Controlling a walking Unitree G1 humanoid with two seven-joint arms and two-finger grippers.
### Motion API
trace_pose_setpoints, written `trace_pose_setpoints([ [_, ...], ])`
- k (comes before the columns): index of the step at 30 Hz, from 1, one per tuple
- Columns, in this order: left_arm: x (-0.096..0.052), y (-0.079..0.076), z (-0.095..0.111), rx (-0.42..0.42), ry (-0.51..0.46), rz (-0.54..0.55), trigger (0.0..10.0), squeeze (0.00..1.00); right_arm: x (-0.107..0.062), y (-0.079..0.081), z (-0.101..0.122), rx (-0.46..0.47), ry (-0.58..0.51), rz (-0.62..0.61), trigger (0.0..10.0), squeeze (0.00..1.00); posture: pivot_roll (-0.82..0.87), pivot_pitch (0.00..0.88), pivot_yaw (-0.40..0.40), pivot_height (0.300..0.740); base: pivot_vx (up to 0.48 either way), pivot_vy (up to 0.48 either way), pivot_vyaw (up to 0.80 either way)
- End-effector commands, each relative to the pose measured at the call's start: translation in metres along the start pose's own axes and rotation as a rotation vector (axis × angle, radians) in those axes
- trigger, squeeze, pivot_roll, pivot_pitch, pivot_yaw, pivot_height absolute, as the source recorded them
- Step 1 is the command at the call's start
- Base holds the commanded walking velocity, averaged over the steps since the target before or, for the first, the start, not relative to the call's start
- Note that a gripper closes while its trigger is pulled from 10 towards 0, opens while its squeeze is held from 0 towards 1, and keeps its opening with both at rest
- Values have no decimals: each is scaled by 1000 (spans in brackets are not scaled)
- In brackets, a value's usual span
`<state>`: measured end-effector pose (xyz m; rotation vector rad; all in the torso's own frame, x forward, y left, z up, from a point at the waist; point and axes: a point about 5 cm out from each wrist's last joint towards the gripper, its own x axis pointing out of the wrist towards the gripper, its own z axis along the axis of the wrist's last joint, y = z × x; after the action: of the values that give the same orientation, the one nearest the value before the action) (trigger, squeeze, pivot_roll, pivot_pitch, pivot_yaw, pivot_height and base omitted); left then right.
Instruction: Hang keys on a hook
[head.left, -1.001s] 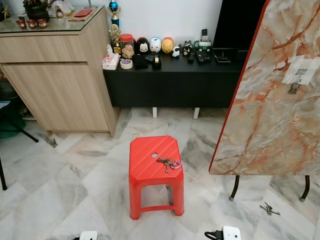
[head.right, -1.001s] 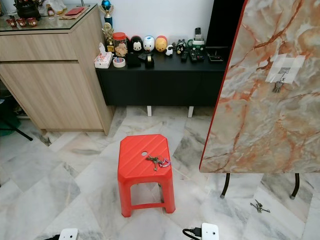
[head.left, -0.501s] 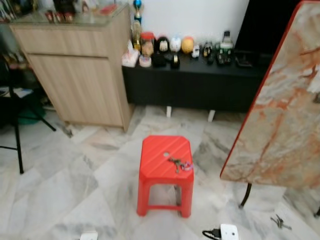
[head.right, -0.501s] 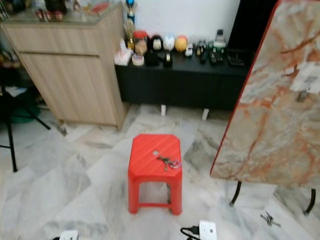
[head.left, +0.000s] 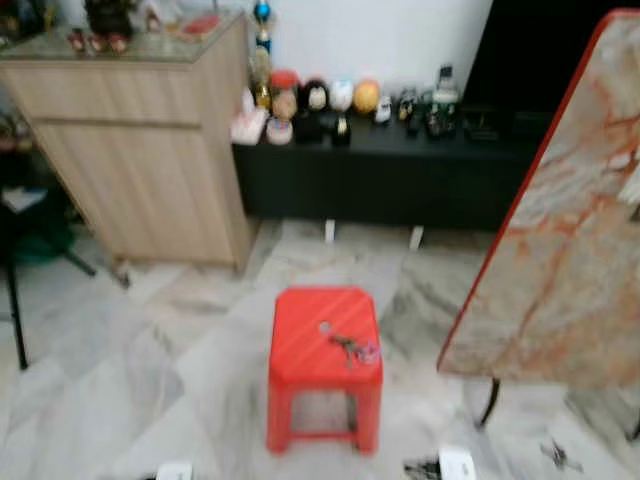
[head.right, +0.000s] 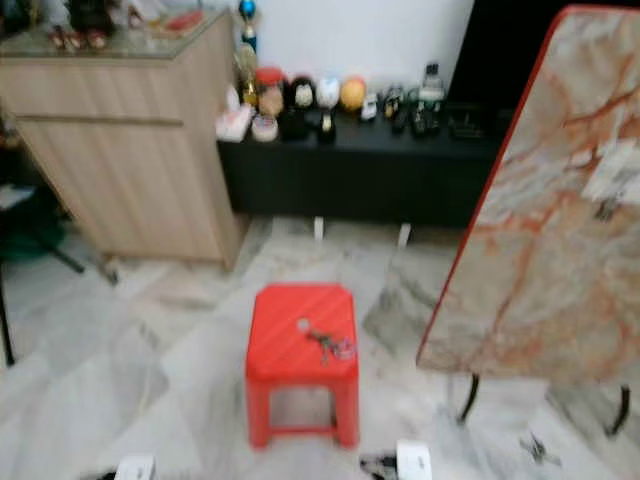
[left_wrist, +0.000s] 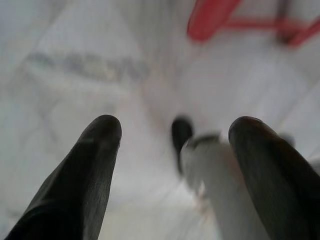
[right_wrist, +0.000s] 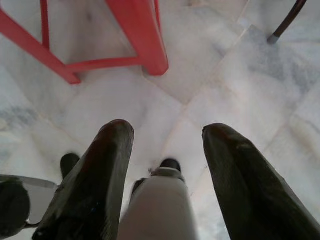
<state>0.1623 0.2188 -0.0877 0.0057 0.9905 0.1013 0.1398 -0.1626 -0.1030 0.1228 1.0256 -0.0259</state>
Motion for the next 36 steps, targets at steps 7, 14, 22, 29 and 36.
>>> trace_pose_setpoints([
  [7, -2, 1, -10, -6, 33, 3, 10000, 0, 1, 3, 6, 8, -15, 24, 10000, 0, -4, 0, -30, 740, 366, 0, 327],
  [14, -2, 1, -10, -9, 26, 2, 10000, 0, 1, 2, 6, 7, -16, 22, 10000, 0, -6, 5, -29, 740, 0, 0, 0],
  [22, -3, 1, -14, -13, 36, 3, 10000, 0, 1, 2, 6, 6, -15, 17, 10000, 0, -5, 4, -31, 740, 0, 0, 0],
  [29, -2, 0, -13, -30, 39, 1, 10000, 0, 1, 1, 6, 11, -18, 10, 10000, 0, -5, 3, -31, 740, 0, 0, 0],
  [36, -1, -3, -11, -36, 45, 1, 10000, 0, 1, 1, 6, 8, -18, 7, 10000, 0, -5, 2, -32, 740, 0, 217, 0],
])
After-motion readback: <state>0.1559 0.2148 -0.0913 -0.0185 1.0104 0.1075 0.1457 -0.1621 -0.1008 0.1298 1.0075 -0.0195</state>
